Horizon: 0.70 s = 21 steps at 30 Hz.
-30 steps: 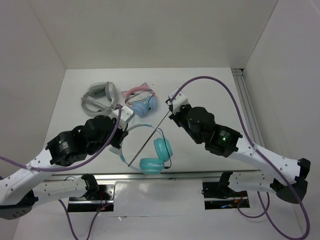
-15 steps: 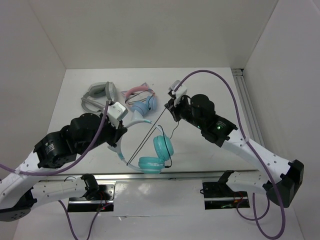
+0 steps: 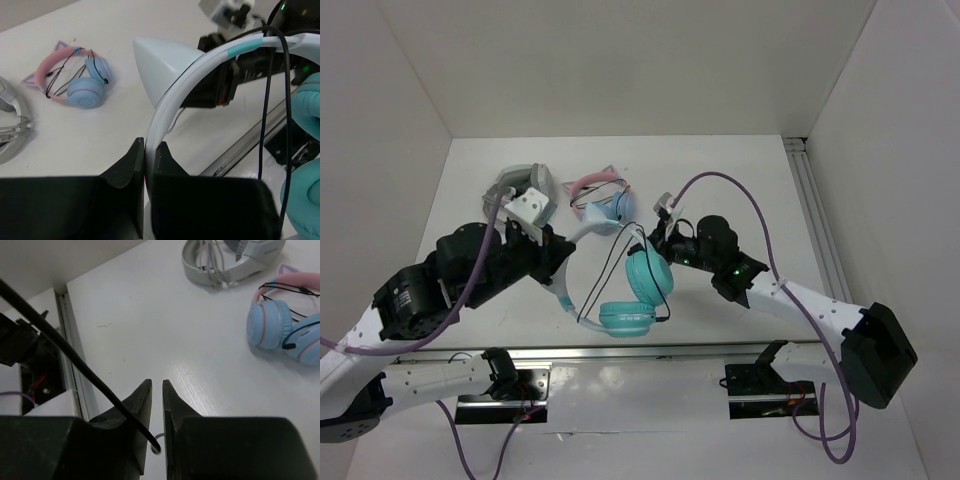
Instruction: Wrap the headphones
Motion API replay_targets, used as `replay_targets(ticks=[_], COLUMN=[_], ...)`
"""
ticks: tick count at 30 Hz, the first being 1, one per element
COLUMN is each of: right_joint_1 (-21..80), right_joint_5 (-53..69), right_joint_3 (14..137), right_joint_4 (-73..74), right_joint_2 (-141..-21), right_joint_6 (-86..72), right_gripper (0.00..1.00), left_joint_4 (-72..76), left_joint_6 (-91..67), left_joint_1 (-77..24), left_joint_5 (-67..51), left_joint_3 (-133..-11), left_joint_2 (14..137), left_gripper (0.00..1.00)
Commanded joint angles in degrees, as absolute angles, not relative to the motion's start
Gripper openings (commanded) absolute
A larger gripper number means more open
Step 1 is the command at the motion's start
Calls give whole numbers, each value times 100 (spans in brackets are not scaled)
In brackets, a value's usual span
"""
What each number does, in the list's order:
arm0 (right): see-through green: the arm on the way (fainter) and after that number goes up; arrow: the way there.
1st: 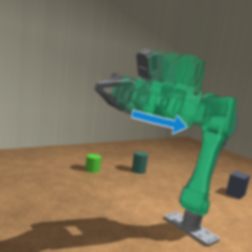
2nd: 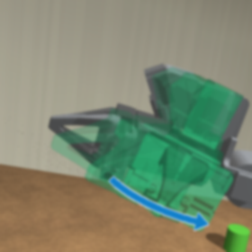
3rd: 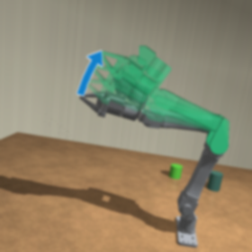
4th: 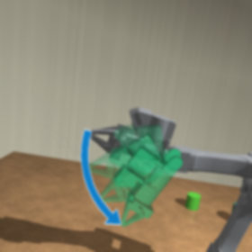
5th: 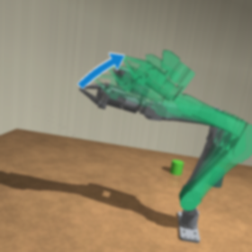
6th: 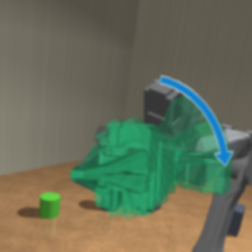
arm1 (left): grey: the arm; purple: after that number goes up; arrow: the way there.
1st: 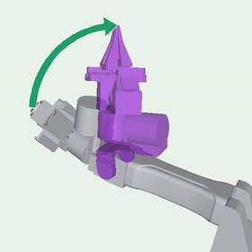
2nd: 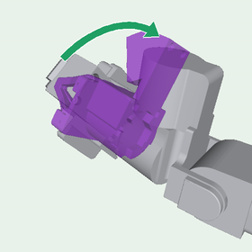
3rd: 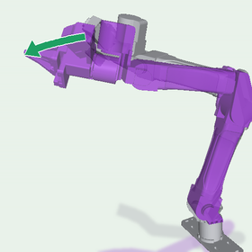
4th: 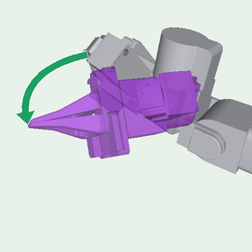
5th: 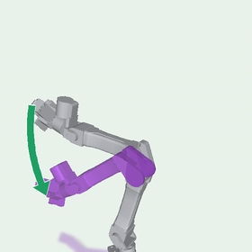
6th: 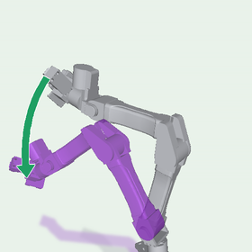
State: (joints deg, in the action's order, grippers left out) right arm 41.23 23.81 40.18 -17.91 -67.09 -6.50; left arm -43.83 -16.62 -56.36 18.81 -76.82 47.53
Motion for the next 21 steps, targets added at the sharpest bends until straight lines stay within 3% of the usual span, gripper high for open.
replay_targets(ticks=[1, 10, 21], right_joint_1=[4139, 4333, 4562], right_joint_5=[2874, 2734, 2611], right_joint_3=[3771, 3288, 3024], right_joint_4=[-3461, -4885, -5291], right_joint_2=[-6908, -7707, -8165], right_joint_6=[-1274, -1784, -1837], right_gripper=[22, 22, 22], left_joint_4=[-3375, -3612, -3858], left_joint_6=[-2153, -2602, -2909], left_joint_1=[-5660, -5660, -5660], left_joint_5=[2074, 2909, 3559], left_joint_3=[-8235, -8700, -8938], left_joint_2=[4754, 5097, 5212], left_gripper=[0, 0, 0])
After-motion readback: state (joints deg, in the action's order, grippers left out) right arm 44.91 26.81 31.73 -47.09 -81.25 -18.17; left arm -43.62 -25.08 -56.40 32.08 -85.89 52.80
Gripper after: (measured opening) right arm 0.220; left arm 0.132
